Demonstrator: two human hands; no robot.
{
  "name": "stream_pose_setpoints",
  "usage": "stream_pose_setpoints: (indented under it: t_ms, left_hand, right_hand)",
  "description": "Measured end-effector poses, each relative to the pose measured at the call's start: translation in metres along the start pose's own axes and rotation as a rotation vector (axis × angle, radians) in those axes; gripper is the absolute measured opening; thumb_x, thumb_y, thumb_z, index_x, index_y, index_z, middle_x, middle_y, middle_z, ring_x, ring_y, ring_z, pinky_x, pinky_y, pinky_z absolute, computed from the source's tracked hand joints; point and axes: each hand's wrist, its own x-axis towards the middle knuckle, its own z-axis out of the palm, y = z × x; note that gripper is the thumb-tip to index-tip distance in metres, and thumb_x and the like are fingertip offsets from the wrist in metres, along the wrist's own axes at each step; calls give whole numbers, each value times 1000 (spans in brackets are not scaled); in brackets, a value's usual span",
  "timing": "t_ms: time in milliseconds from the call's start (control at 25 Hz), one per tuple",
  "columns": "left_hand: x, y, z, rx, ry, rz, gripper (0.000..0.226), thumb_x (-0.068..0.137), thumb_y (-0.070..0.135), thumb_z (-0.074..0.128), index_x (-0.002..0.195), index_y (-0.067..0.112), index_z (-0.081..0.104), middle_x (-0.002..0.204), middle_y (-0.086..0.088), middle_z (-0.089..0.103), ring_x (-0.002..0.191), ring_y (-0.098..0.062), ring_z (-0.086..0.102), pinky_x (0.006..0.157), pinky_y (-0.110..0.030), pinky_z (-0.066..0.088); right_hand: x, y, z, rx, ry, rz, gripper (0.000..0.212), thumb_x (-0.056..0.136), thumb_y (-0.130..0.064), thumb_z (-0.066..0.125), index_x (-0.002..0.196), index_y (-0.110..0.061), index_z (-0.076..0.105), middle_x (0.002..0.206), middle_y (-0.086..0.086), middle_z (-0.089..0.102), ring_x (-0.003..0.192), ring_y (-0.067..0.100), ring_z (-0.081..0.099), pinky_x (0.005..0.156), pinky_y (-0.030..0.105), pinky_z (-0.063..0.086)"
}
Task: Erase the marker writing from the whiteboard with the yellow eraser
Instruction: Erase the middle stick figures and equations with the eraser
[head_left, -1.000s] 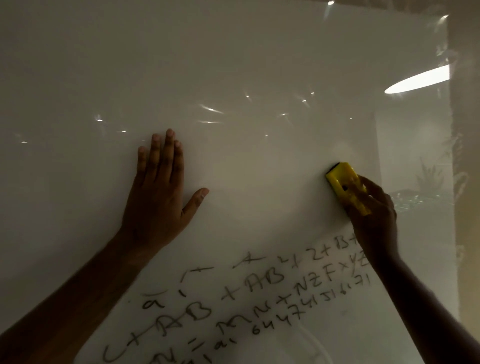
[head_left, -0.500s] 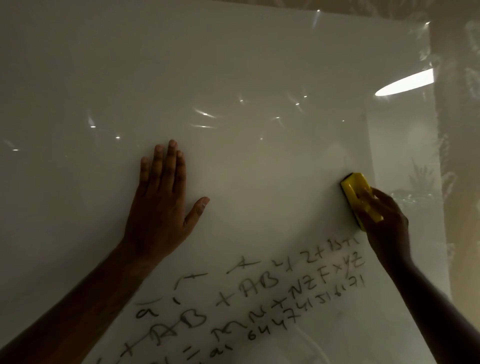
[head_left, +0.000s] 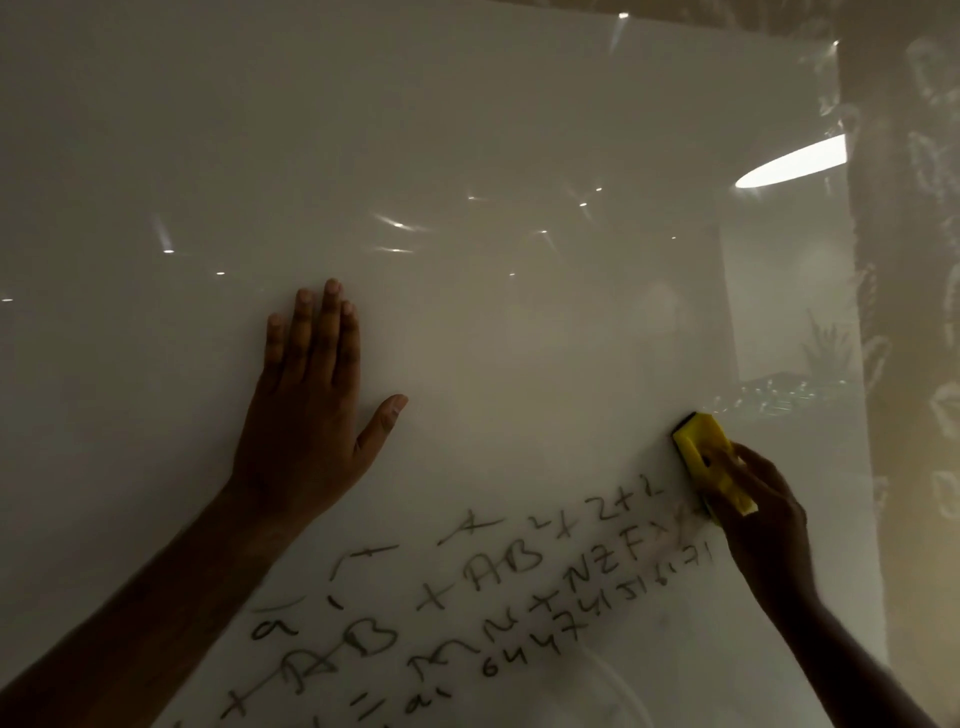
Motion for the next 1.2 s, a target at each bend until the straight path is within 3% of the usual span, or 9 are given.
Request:
stream_pose_setpoints:
  t_ms: [120,360,480,600,680,760,880,1040,1200]
  left_hand:
    - [0,3,1,-2,-4,-1,93,109,60,35,169,-8,15,179,-27,7,167,-47,8,136,-59,5]
    - [0,6,2,-4,-13,-3,94,108,60,35,169,-7,14,180,-26,6,167,-47,8,136,-58,3]
    - [-1,6,3,-4,-16,2,93,108,61,33,169,-7,14,180,-26,7,166,-48,9,136,-59,3]
    - [-2,7,4,12,-11,6,93,109,61,33,169,-7,14,180,-27,7,166,-47,10,136,-61,4]
    - [-2,8,5,19,-15,11,93,109,62,31,169,-7,15,180,-27,8,166,-47,10,135,-62,6]
    - [-2,7,5,11,-18,13,93,109,62,31,169,-7,16,180,-27,8,166,-47,11,135,-62,6]
    - [-2,6,5,-13,-16,17,92,109,61,31,169,-7,16,180,-26,9,167,-46,11,136,-61,8]
    - [-2,-9,4,-37,-20,110,87,110,57,32,170,-4,16,180,-23,12,167,-42,14,136,-57,16]
    - [-3,-17,4,-5,-27,157,86,110,55,34,171,-2,14,181,-21,11,167,-41,14,137,-54,14]
  right_hand:
    - [12,-13,7,0,35,8,52,93,-17,76,144,-21,64,149,6,58,128,28,60,97,56,59]
    - [-38,-36,36,-141,-82,-277,64,82,-15,86,141,-27,65,148,4,60,125,27,57,93,43,55]
    - [-43,-9,19,-166,-120,-306,60,85,-20,79,142,-29,64,150,-1,56,128,28,55,95,55,57]
    - [-11,-6,13,-201,-18,-259,60,88,-14,78,143,-27,59,151,10,56,125,34,54,92,62,57]
    - [6,-25,23,-200,17,-251,48,94,-19,74,141,-24,64,152,12,56,126,35,54,95,57,56]
    - [2,-45,38,-209,-2,-353,36,103,-30,65,138,-22,69,155,10,55,128,32,54,105,43,49]
    - [-39,-56,51,-177,-101,-463,41,102,-41,57,137,-24,70,154,4,55,124,21,50,102,30,42]
    - [-60,-23,35,-205,-150,-448,48,107,-56,45,138,-29,69,154,-4,53,125,27,54,95,51,56]
    - [-25,-33,33,-176,-67,-327,43,105,-46,58,137,-21,71,154,1,54,128,32,55,99,52,55]
